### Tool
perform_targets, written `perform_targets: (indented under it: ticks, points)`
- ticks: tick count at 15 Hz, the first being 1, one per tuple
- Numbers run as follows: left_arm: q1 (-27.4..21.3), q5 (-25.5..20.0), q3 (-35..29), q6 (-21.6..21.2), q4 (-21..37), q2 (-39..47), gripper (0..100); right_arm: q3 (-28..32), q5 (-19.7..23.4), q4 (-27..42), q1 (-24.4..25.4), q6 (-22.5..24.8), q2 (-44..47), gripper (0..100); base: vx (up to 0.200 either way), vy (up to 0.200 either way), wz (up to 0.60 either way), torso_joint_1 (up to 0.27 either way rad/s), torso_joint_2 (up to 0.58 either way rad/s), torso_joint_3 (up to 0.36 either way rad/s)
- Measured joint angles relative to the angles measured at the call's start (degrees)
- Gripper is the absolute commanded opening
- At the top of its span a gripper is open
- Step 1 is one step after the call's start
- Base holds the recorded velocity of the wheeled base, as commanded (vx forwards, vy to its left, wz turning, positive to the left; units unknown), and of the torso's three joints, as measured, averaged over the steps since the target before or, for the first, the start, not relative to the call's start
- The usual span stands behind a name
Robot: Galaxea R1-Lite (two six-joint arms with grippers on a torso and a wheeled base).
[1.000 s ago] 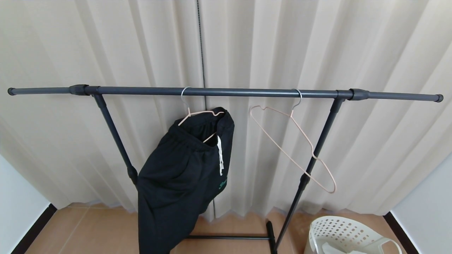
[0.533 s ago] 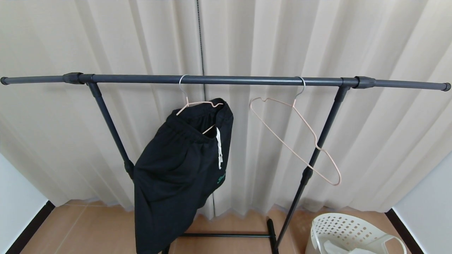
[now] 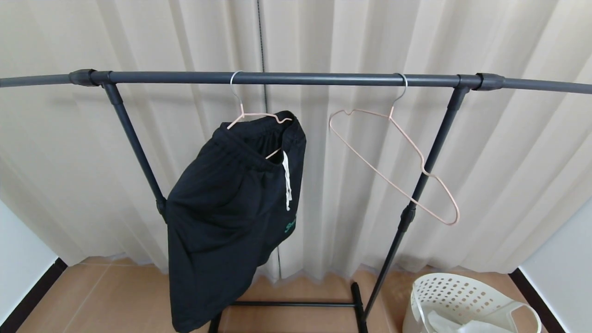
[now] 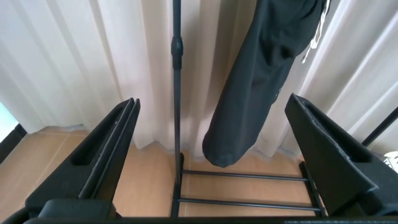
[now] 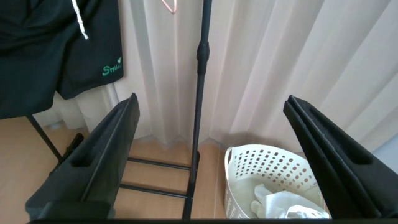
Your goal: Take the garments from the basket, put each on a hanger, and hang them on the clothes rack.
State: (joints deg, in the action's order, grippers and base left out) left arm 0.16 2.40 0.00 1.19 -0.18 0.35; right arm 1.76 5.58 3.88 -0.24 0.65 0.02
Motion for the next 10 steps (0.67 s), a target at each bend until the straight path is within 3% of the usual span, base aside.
perform_targets:
  ticks: [10]
  points:
    - [0.0,-0.05,0.0,0.02,0.02,0.0,100,0.0,0.02,0.02,0.0,0.04,0.0,100,0.0,0.0,0.0,-0.182,0.53,0.347]
